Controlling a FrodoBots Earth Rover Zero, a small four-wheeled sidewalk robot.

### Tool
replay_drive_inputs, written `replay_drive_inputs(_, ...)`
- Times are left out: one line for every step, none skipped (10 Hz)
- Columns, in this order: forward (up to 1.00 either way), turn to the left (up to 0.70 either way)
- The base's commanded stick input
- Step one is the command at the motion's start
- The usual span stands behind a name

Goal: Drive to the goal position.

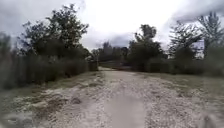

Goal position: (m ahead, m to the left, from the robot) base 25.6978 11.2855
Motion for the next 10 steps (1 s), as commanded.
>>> replay_drive_inputs(0.7, 0.0)
replay_drive_inputs(0.7, -0.12)
replay_drive_inputs(0.7, -0.35)
replay_drive_inputs(0.7, -0.35)
replay_drive_inputs(0.7, -0.35)
replay_drive_inputs(0.7, -0.35)
replay_drive_inputs(0.7, -0.35)
replay_drive_inputs(0.7, -0.33)
replay_drive_inputs(0.7, -0.16)
replay_drive_inputs(0.7, -0.02)
